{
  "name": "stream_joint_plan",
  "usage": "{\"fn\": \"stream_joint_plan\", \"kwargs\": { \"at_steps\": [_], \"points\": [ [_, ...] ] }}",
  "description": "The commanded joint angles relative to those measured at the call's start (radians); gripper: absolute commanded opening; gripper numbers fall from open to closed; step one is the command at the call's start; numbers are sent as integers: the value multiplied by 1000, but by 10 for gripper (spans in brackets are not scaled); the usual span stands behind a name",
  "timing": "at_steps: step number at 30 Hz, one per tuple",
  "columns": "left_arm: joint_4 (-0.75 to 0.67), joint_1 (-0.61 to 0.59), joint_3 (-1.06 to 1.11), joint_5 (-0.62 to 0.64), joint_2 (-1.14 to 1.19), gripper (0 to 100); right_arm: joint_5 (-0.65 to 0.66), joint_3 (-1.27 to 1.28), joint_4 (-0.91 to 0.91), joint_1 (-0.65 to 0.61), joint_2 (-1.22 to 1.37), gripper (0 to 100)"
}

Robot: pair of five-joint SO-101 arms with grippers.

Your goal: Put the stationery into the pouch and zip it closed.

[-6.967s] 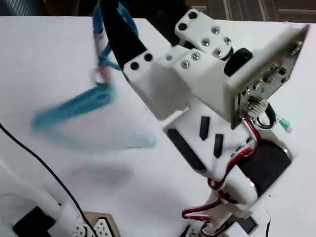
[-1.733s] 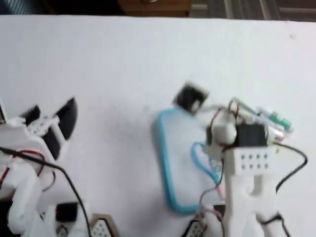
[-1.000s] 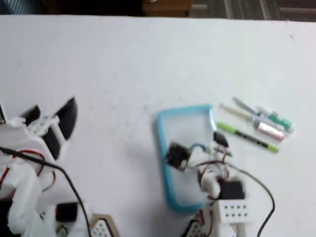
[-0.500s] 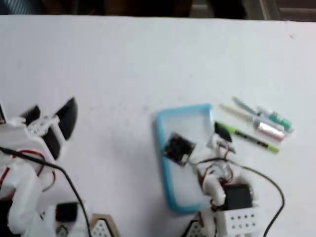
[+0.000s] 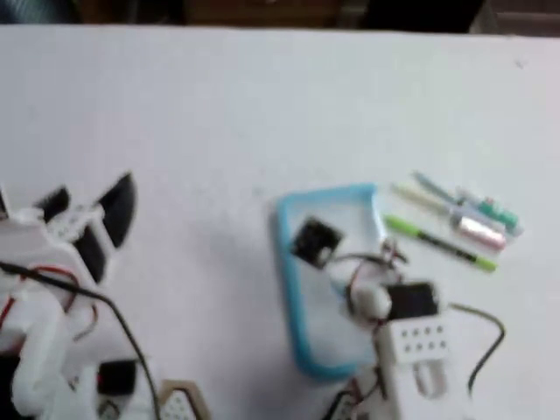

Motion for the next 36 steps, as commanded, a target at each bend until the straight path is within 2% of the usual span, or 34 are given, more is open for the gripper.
{"fn": "stream_joint_plan", "kwargs": {
  "at_steps": [1,5,10,16,17,20,24,27,31,36],
  "points": [
    [-8,5,-2,-5,-4,272,-2,64,-222,1,93,307],
    [-8,5,-2,-5,-4,272,81,137,-475,10,216,305],
    [-8,5,-2,-5,-4,272,117,143,-677,-10,340,276],
    [-8,5,-2,-5,-4,272,115,143,-897,-38,476,26],
    [-8,5,-2,-5,-4,272,114,143,-941,-38,493,10],
    [-8,5,-2,-5,-4,272,110,143,-1089,-33,529,54],
    [-8,5,-2,-5,-4,272,109,144,-1274,-22,529,12],
    [-8,5,-2,-5,-4,272,107,146,-1406,-8,504,16],
    [-8,-33,-2,-5,-4,272,-2,199,-1488,1,349,17],
    [-9,-56,-2,-5,-2,272,-235,270,-1486,2,19,17]
  ]
}}
